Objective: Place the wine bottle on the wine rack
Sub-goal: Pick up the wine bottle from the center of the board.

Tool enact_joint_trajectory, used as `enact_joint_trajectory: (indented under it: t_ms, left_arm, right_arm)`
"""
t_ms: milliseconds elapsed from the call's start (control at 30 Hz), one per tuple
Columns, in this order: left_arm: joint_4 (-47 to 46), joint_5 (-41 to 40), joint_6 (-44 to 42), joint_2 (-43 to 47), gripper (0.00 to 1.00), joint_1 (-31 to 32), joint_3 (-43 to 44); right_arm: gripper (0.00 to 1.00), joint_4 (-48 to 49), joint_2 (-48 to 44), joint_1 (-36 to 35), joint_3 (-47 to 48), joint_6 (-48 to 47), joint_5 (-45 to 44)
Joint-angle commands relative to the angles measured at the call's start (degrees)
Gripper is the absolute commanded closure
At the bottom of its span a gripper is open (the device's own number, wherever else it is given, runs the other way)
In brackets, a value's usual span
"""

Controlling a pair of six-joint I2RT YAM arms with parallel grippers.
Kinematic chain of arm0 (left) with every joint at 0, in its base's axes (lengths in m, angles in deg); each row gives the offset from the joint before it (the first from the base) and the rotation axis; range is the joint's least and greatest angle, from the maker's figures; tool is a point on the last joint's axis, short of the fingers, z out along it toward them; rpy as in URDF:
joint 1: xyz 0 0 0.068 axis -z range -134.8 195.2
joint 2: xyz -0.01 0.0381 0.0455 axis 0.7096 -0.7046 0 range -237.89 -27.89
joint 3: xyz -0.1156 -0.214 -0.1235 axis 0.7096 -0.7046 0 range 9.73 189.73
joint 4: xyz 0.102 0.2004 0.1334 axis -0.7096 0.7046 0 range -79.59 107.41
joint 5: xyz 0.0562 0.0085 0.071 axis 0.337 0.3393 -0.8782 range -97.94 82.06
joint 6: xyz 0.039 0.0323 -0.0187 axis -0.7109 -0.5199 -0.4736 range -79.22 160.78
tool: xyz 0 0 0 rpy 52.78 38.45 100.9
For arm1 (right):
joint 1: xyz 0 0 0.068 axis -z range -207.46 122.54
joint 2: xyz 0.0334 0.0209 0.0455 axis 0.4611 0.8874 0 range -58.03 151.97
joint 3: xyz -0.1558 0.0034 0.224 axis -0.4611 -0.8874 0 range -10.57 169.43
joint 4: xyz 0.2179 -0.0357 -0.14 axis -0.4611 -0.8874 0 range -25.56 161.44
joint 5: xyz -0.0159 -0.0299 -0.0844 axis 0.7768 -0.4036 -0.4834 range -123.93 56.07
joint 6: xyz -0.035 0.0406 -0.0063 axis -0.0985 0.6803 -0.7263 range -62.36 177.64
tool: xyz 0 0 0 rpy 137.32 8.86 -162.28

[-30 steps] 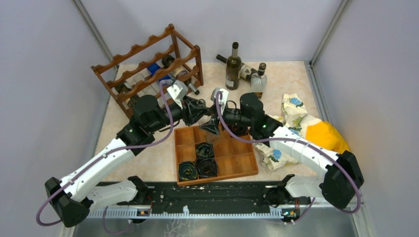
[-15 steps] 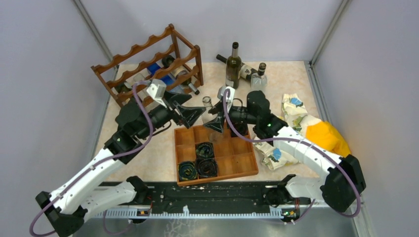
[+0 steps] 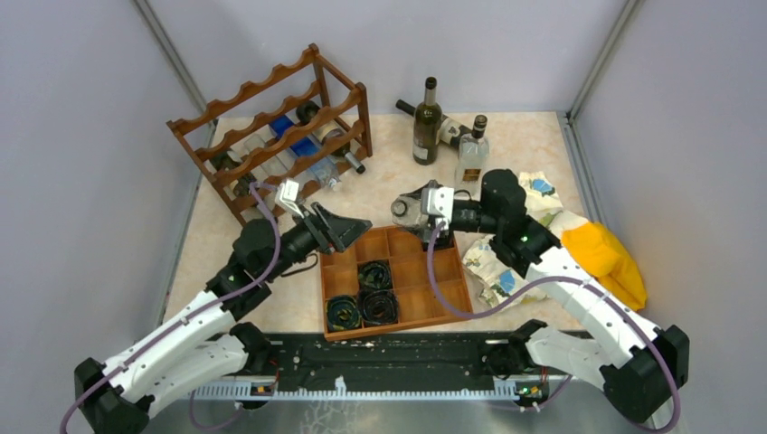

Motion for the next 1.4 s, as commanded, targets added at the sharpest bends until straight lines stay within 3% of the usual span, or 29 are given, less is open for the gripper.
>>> enact_joint_trajectory:
  t_ms: [0,100,300,567,767,1000,1367]
  left_arm:
    - [-13.0,-1.7,24.8,1.5,0.11,-0.6,-9.5]
    - [-18.5,-3.3,34.3,1.5,0.11,-0.6,-14.5]
    - [-16.7,-2.2,43.8,-1.6,0.04,-0.6,-14.9]
    - [-32.4,8.5,51.2,-17.2,0.01,-0.6,-13.2]
    - [-39.8,9.5,53.7,-21.5,0.01,-0.6,-12.4]
    - [-38.3,9.3,53.5,-20.4,0.02,-0.5,-12.7]
    - [-37.5,13.6,52.6,-26.4,0.03,0.1,-8.9]
  right_arm:
    - [1.0,-4.2,-3.1,0.0,3.4,-21.0,1.6]
    - [1.0,-6.2,-4.4,0.1,2.4,-30.3,3.3]
    - [1.0,-10.1,-5.7,-0.7,1.1,-45.7,6.0]
    - [1.0,-15.6,-6.2,-7.9,-0.6,-60.5,3.9]
    - [1.0,-18.4,-6.7,-10.4,-1.2,-64.2,4.0]
    - [1.0,-16.3,-6.9,-12.9,-3.8,-64.7,3.5]
    - [1.0,-12.4,-5.9,-14.4,-4.9,-65.7,2.2]
